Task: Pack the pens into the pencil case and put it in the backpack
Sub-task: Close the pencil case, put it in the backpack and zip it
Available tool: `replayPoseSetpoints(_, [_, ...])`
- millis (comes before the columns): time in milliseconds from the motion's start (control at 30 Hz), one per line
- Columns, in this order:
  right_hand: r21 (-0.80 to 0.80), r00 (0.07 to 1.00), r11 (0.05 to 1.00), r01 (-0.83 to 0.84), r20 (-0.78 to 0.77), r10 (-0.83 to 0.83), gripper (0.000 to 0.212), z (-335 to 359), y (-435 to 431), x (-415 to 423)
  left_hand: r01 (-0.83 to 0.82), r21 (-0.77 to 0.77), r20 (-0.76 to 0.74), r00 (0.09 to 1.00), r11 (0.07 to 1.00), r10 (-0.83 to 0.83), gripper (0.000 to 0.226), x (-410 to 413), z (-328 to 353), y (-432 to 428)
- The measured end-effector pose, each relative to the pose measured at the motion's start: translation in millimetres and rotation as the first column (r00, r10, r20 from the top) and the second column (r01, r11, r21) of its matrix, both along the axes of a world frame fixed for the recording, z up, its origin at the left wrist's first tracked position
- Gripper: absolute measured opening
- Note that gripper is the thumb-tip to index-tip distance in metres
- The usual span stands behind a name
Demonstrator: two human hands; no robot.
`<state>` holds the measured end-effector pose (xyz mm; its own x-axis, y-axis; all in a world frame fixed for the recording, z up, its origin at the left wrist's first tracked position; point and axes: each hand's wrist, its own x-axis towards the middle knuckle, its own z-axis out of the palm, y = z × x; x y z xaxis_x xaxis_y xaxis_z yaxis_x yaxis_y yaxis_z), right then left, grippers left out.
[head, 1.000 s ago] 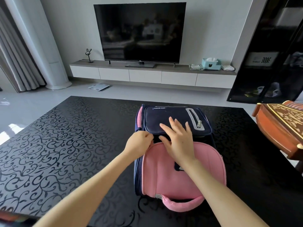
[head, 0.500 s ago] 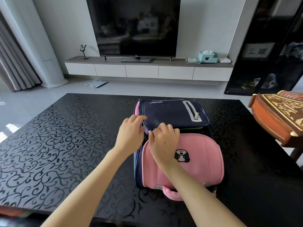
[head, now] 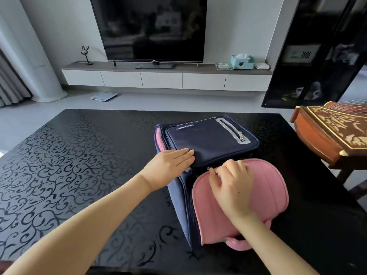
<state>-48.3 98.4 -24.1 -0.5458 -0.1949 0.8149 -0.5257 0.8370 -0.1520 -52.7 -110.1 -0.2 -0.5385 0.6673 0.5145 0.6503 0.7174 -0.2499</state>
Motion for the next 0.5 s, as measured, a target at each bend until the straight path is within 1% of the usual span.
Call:
replayPoseSetpoints(67, [-0.004, 0.998, 0.998, 0.057, 0.003, -0.057, 0.024, 0.8, 23.9, -11.6, 0.001, 0.004, -0.018, 1.0, 1.0, -0.001, 0.031, 1.4, -3.0, -0.9])
replayPoseSetpoints(133, [-0.051, 0.978, 0.978, 0.203, 0.06, -0.2, 0.022, -1.8, 57.2, -36.1, -0.01, 0.012, -0.042, 0.999, 1.0, 0.011, 0.032, 1.7, -7.4, -6.2])
replayPoseSetpoints(200, [-0.112, 0.933, 0.932, 0.344, 0.154, -0.325, 0.022, -1.8, 87.3, -61.2, -0.023, 0.015, -0.055, 0.998, 1.0, 0.023, 0.041, 4.0, -10.2, -11.6])
replayPoseSetpoints(233, [-0.121, 0.925, 0.925, 0.361, 0.176, -0.338, 0.021, -2.8, 97.4, -69.9, -0.031, 0.021, -0.043, 0.999, 0.999, 0.032, 0.045, 4.8, -12.1, -11.6])
replayPoseSetpoints(267, [-0.119, 0.933, 0.932, 0.343, 0.163, -0.322, 0.02, -4.8, 101.7, -74.3, -0.05, 0.051, 0.0, 0.999, 0.997, 0.05, 0.043, 7.2, -12.4, -10.0])
replayPoseSetpoints(300, [-0.111, 0.948, 0.945, 0.306, 0.124, -0.292, 0.018, -5.9, 101.9, -74.4, -0.09, 0.12, 0.062, 0.995, 0.989, 0.083, 0.035, 11.0, -8.5, -4.5])
replayPoseSetpoints(333, [-0.103, 0.963, 0.958, 0.267, 0.078, -0.26, 0.018, -6.6, 98.4, -70.6, -0.145, 0.22, 0.104, 0.987, 0.965, 0.125, 0.024, 13.8, -4.1, 2.4])
replayPoseSetpoints(367, [-0.097, 0.973, 0.968, 0.229, 0.034, -0.227, 0.02, -5.7, 92.2, -63.7, -0.21, 0.303, 0.16, 0.973, 0.93, 0.167, 0.024, 15.6, 3.1, 12.0])
replayPoseSetpoints(400, [-0.096, 0.981, 0.977, 0.193, -0.004, -0.194, 0.022, -5.6, 87.2, -56.2, -0.269, 0.324, 0.214, 0.955, 0.907, 0.206, 0.035, 14.4, 11.9, 25.7])
replayPoseSetpoints(433, [-0.095, 0.988, 0.984, 0.15, -0.03, -0.153, 0.023, -6.4, 82.6, -47.5, -0.327, 0.272, 0.287, 0.925, 0.905, 0.248, 0.051, 12.3, 20.5, 40.7])
replayPoseSetpoints(467, [-0.092, 0.993, 0.991, 0.101, -0.045, -0.106, 0.024, -8.3, 80.3, -38.8, -0.376, 0.16, 0.366, 0.881, 0.913, 0.299, 0.066, 8.8, 27.4, 55.4])
replayPoseSetpoints(500, [-0.078, 0.997, 0.995, 0.059, -0.054, -0.064, 0.024, -9.7, 80.6, -31.1, -0.418, -0.003, 0.424, 0.822, 0.908, 0.38, 0.076, 4.1, 29.7, 68.6])
